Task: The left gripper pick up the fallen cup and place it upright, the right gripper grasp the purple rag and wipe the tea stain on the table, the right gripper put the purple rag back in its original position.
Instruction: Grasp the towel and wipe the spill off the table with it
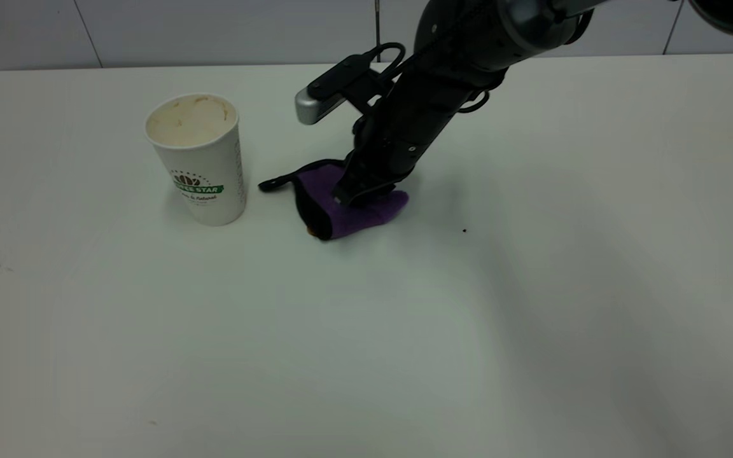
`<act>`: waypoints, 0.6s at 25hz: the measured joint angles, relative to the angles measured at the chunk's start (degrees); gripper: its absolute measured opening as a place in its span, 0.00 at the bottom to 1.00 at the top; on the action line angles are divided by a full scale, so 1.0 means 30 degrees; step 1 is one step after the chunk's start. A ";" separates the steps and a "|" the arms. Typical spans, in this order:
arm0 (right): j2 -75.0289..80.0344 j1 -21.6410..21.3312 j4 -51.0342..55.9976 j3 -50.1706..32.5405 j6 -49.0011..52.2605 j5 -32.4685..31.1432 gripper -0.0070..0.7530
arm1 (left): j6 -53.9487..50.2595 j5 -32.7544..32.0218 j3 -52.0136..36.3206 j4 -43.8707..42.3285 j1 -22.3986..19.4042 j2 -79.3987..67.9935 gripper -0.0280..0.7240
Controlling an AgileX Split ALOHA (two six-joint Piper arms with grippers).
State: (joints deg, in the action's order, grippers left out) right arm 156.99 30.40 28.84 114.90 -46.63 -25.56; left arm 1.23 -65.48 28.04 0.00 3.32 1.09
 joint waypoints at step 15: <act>-0.0166 0.1239 -0.2112 0.0224 0.1983 -0.6030 0.07 | 0.0017 0.0000 0.0000 0.0000 0.0000 0.0000 0.66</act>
State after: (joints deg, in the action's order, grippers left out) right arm 156.49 34.12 22.51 115.57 -40.68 -43.65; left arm 1.28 -65.48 28.04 0.00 3.32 1.09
